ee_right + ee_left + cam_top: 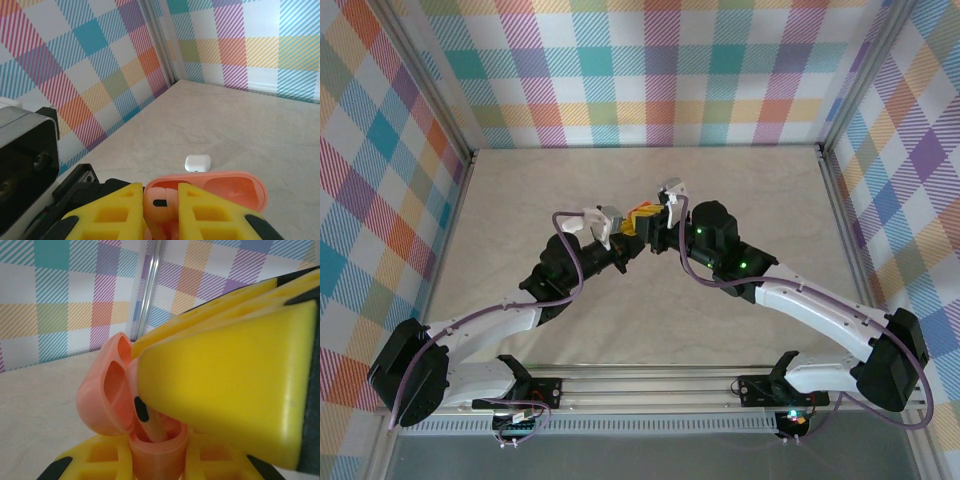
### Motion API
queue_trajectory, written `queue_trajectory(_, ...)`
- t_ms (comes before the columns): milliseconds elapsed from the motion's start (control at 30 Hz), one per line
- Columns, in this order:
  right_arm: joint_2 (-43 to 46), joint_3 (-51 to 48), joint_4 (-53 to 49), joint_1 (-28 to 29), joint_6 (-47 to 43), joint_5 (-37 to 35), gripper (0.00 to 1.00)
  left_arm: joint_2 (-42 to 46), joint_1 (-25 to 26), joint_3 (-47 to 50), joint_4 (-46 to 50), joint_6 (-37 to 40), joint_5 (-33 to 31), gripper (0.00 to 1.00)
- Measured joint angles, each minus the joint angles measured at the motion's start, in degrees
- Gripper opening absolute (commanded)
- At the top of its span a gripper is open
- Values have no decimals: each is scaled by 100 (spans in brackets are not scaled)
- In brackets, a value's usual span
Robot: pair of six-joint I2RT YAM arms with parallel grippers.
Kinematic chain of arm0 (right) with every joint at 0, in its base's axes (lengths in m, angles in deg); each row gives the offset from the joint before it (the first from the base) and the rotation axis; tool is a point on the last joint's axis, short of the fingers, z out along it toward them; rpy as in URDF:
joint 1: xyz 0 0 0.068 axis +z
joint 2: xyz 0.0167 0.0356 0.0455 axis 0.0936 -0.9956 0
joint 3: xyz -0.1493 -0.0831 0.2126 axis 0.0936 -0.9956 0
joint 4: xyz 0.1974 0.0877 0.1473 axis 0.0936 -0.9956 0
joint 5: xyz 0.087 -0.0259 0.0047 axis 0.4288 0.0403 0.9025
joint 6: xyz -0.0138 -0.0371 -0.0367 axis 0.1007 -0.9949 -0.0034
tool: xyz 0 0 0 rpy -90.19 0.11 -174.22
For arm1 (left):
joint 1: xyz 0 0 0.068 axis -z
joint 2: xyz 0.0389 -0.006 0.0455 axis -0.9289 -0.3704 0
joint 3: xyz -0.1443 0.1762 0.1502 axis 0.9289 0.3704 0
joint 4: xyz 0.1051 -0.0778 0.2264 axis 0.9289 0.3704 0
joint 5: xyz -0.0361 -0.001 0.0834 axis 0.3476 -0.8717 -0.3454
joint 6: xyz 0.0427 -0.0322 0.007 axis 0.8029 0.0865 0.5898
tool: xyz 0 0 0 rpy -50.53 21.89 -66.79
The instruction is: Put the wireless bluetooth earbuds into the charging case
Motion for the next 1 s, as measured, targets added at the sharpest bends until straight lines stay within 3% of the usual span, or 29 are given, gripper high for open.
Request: queue_trajectory(1000,144,-269,-44,35,-79,101,37,61,0,136,184,133,155,0)
